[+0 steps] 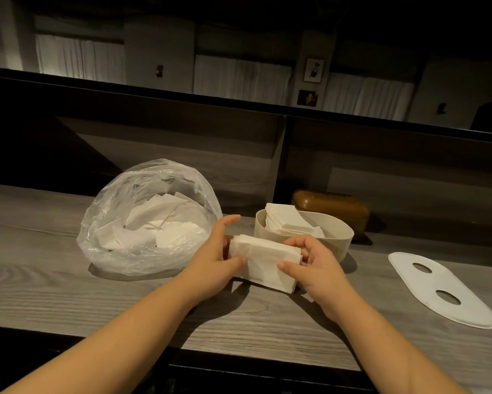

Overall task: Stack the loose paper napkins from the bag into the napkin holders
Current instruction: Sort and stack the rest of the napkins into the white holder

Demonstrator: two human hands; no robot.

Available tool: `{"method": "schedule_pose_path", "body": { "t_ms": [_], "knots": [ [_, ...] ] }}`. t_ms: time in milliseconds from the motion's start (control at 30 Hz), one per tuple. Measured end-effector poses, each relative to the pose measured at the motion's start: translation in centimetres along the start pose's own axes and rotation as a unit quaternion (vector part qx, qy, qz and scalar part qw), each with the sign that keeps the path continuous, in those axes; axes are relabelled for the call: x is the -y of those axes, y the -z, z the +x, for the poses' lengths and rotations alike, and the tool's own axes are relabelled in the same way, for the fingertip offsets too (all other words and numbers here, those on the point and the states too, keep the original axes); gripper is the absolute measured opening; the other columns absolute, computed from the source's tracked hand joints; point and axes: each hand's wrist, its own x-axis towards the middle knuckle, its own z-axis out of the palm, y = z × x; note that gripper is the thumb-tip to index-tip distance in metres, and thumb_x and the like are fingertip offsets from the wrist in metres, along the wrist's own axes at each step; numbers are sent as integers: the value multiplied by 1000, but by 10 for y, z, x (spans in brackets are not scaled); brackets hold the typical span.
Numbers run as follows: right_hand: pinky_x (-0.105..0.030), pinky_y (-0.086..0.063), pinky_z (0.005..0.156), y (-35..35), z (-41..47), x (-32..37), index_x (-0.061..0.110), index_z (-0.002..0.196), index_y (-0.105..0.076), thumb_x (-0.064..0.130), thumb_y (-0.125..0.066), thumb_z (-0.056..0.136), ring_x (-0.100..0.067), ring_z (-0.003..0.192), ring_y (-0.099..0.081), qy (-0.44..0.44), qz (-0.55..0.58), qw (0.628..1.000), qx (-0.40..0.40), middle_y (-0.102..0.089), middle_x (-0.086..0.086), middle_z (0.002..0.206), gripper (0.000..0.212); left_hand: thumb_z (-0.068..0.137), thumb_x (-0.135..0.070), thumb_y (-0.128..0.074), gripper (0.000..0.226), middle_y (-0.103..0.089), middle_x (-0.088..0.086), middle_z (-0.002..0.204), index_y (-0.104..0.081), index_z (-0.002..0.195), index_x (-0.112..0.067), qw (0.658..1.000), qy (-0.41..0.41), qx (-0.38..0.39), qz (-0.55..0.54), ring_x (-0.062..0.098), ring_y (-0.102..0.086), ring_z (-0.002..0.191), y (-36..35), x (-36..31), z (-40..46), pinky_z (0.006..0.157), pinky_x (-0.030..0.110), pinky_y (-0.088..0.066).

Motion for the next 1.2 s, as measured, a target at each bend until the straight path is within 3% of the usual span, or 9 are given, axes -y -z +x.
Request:
{"method": "schedule_pose_path", "body": {
  "t_ms": [167, 333, 433, 533, 733, 833, 933, 1067, 1200],
  "knots": [
    [-31, -59, 79, -6, -2, 1, 30, 113, -52, 7, -75, 82, -17, 102, -61, 14, -17, 998, 51, -59, 1, 115, 45, 96, -10, -56, 77, -42, -3, 136, -11, 138, -56, 995, -8, 88, -41, 10, -52, 115, -4, -7, -3, 83, 6, -44],
    [-27, -57, 84, -9, -1, 3, 40, 119, -45, 11, -84, 74, -14, 110, -57, 31, -49, 995, 85, -52, 12, 120, 66, 79, -17, -69, 101, -31, -9, 144, -1, 138, -63, 982, -21, 181, -45, 14, -53, 120, -3, -13, -5, 92, 20, -49],
    [-27, -57, 83, -5, -1, 2, 36, 118, -48, 11, -81, 78, -14, 109, -55, 27, -76, 996, 38, -52, 11, 120, 58, 86, -6, -68, 101, -42, -8, 134, -4, 143, -60, 993, 2, 116, 5, 17, -62, 106, -2, -13, -6, 91, 27, -55],
    [-23, -58, 72, 0, -2, 1, 36, 110, -48, 12, -79, 79, -13, 100, -56, -7, -90, 995, 33, -53, 9, 113, 50, 87, -5, -67, 102, -44, -15, 118, 0, 144, -56, 993, 25, 110, 40, 13, -63, 97, -4, -13, -5, 79, 12, -52],
    [-23, -54, 80, -4, -3, 1, 37, 108, -50, 19, -80, 79, -10, 102, -55, 9, -119, 991, 56, -54, 13, 112, 45, 89, -19, -71, 98, -41, -12, 133, 1, 147, -51, 991, 20, 122, 58, 5, -55, 109, -9, -14, -6, 83, 4, -46],
    [-24, -58, 72, -1, -1, 2, 30, 102, -56, 13, -76, 83, -12, 97, -60, 7, -81, 997, -3, -60, 8, 107, 33, 89, -15, -70, 83, -54, -5, 125, -17, 145, -45, 999, 15, 35, 9, 12, -62, 104, -7, -13, -4, 83, 15, -55],
    [-28, -60, 76, 1, -1, 5, 26, 109, -57, 10, -78, 80, -14, 101, -66, -17, -30, 999, 33, -66, 3, 110, 39, 85, -14, -74, 63, -65, -1, 114, -41, 134, -35, 994, 10, -41, -97, 15, -68, 101, -6, -11, -2, 81, 34, -60],
    [-36, -57, 91, -11, -4, 8, 34, 118, -57, 18, -76, 83, -10, 106, -66, 2, -34, 994, 101, -68, 9, 114, 43, 85, -14, -73, 38, -64, 0, 112, -57, 117, -24, 988, -32, -60, -140, 12, -67, 99, -9, -17, -2, 74, 27, -58],
    [-28, -58, 81, -21, 0, 10, 47, 114, -51, 16, -66, 91, -11, 110, -62, 47, 5, 998, 38, -64, 16, 115, 41, 85, -18, -73, 45, -64, -6, 117, -50, 122, -30, 983, -41, -77, -160, 10, -65, 105, -21, -24, 4, 84, 28, -58]
  ]
}}
